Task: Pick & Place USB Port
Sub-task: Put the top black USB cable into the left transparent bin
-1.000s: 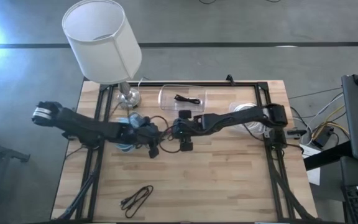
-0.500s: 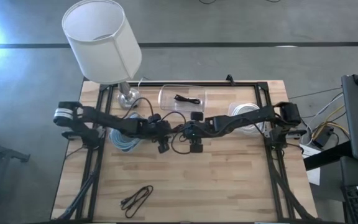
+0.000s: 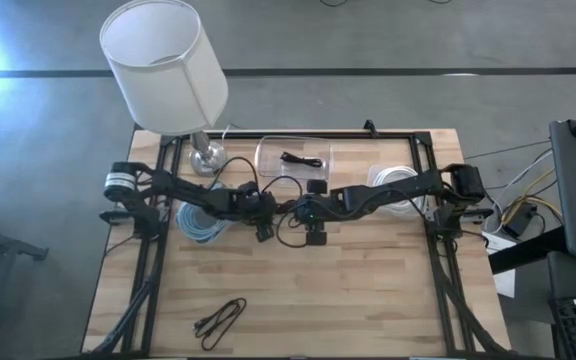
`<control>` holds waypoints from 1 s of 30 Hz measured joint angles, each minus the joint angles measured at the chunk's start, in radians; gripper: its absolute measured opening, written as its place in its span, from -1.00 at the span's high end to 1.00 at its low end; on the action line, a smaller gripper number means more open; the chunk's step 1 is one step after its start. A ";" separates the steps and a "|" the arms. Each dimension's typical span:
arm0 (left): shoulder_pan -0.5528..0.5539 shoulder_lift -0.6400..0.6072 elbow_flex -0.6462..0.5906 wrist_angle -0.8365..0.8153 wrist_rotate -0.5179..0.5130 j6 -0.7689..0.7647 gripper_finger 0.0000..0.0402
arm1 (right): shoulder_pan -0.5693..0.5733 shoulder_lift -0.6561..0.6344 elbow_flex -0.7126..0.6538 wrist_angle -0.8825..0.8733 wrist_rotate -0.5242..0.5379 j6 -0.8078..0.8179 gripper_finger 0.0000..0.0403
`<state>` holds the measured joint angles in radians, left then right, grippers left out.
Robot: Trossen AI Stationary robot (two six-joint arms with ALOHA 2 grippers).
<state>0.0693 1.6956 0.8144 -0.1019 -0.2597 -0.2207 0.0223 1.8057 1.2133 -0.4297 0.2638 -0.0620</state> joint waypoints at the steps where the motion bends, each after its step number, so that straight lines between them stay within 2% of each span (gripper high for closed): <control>1: 0.002 0.004 0.001 0.002 0.003 0.001 0.04 | 0.000 0.000 0.000 0.000 0.000 0.000 0.18; 4: 0.001 0.005 0.001 0.004 0.010 -0.001 0.26 | 0.000 0.000 -0.001 0.000 -0.001 0.007 0.20; 10: 0.003 -0.033 0.004 -0.014 0.012 -0.013 0.84 | 0.001 -0.004 0.002 -0.008 0.000 0.042 0.24; 17: -0.001 -0.108 0.063 -0.012 -0.006 -0.007 0.81 | 0.019 -0.091 -0.016 -0.102 0.001 0.137 0.28; 22: -0.005 -0.138 0.130 -0.011 -0.005 0.060 0.83 | 0.050 -0.233 -0.149 -0.099 0.058 0.239 0.28; 26: -0.004 -0.141 0.198 -0.012 -0.018 0.163 0.84 | 0.071 -0.344 -0.312 0.011 0.058 0.331 0.29; 30: 0.025 -0.127 0.282 -0.010 -0.094 0.330 0.80 | 0.079 -0.412 -0.445 0.211 0.037 0.362 0.31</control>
<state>0.0944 1.5690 1.0967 -0.1120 -0.3536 0.1088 0.1009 1.3935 0.7685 -0.2185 0.3009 0.2997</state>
